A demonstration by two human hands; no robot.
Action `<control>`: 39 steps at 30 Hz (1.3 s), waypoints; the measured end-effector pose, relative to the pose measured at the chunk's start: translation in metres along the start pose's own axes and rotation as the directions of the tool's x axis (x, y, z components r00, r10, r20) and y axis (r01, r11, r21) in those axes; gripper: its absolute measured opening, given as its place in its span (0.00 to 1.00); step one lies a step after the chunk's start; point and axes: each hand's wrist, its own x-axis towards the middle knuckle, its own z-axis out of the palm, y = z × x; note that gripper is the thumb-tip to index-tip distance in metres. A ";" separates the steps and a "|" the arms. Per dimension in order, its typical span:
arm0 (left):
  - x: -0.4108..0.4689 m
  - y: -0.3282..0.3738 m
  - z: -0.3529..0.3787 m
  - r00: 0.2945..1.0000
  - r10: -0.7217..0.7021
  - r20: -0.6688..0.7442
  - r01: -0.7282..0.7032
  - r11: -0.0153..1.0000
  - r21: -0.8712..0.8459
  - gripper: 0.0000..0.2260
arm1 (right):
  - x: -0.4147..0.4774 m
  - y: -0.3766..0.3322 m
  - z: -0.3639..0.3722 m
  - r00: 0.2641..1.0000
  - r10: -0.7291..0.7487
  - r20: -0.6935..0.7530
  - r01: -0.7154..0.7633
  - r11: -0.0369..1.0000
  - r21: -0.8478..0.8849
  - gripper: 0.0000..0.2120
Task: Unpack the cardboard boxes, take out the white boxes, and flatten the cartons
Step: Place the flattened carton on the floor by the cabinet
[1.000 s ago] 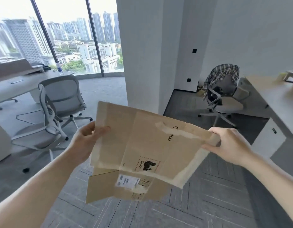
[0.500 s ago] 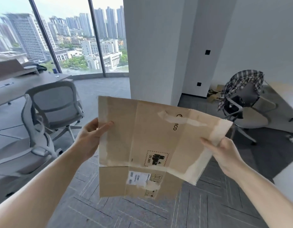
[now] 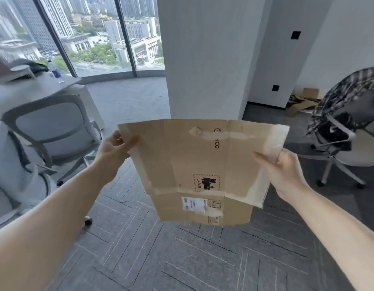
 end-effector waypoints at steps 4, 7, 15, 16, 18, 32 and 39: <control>0.090 0.007 0.005 0.996 0.084 -0.011 -0.081 0.984 0.156 0.28 | 0.075 0.008 0.027 0.999 -0.009 0.047 0.013 0.995 -0.098 0.08; 0.163 0.004 0.023 0.951 0.263 0.160 -0.307 0.768 0.562 0.33 | 0.130 0.022 0.055 0.995 0.011 0.102 0.011 0.977 -0.211 0.11; 0.324 -0.062 0.109 0.746 0.139 0.651 -0.501 0.762 0.411 0.06 | 0.272 0.083 0.140 0.998 0.052 0.034 -0.031 0.882 -0.470 0.03; 0.342 -0.071 0.115 0.755 0.133 0.642 -0.489 0.767 0.415 0.08 | 0.288 0.093 0.147 0.999 0.038 0.006 -0.030 0.871 -0.490 0.04; 0.377 -0.089 0.122 0.772 0.104 0.628 -0.451 0.784 0.425 0.12 | 0.319 0.114 0.154 1.000 0.007 -0.028 -0.021 0.855 -0.518 0.08; 0.587 -0.300 0.140 0.857 -0.105 0.504 -0.221 0.810 0.543 0.06 | 0.393 0.450 0.140 0.652 0.688 -0.319 -0.749 0.650 -0.128 0.48; 0.662 -0.424 0.125 0.826 -0.259 0.501 0.071 0.929 0.362 0.20 | 0.414 0.603 0.152 0.509 0.812 -0.288 -0.842 0.538 0.029 0.61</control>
